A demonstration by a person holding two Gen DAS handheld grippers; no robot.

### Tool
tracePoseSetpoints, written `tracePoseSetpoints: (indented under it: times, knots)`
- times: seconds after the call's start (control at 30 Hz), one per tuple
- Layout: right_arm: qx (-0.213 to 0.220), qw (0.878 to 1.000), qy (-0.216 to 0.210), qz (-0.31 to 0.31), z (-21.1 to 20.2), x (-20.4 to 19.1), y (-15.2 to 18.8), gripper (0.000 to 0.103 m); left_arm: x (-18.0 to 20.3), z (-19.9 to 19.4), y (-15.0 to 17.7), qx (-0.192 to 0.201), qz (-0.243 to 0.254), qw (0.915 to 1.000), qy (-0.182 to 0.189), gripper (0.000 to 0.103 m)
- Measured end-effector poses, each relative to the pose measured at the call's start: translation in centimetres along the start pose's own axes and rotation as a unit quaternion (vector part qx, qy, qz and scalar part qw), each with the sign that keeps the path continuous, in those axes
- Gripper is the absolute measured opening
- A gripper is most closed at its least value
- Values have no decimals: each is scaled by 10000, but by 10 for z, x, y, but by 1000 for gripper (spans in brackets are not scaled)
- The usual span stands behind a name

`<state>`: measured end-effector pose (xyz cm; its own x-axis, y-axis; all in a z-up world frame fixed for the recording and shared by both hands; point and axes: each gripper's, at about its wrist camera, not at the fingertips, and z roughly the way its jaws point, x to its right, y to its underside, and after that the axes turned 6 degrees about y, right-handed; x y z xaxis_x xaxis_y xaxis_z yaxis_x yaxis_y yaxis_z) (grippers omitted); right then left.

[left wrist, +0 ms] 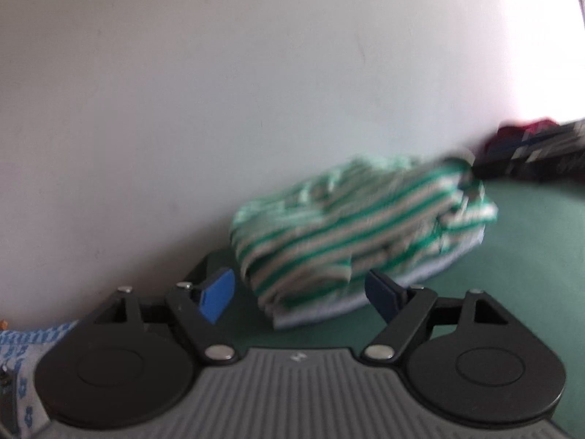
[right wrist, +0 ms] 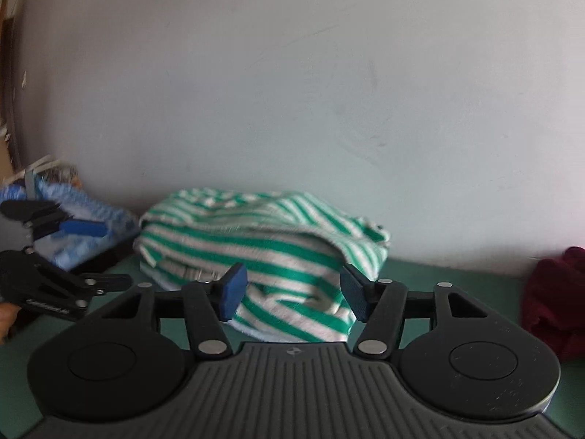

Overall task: Fold clothes
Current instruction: 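Press the folded striped shirt flat with both grippers and release it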

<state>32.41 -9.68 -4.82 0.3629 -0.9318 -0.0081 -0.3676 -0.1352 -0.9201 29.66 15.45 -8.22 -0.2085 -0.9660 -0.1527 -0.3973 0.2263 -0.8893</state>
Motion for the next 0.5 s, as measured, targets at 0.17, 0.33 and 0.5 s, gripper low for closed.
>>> tracePoseSetpoints:
  times: [0.17,0.33,0.5]
  knots:
    - [-208,9949,487,856,41,14,-5,17,-9,51,-31,-163,-497,9984,233,60]
    - [-684,9944,551,596,68,12,3,17,-12,73,-11,-521,-458,9974,217,71]
    - [-658,9940,527,691,31,24,-19,20,-2,63,-7,-563,-12,9981,241,73]
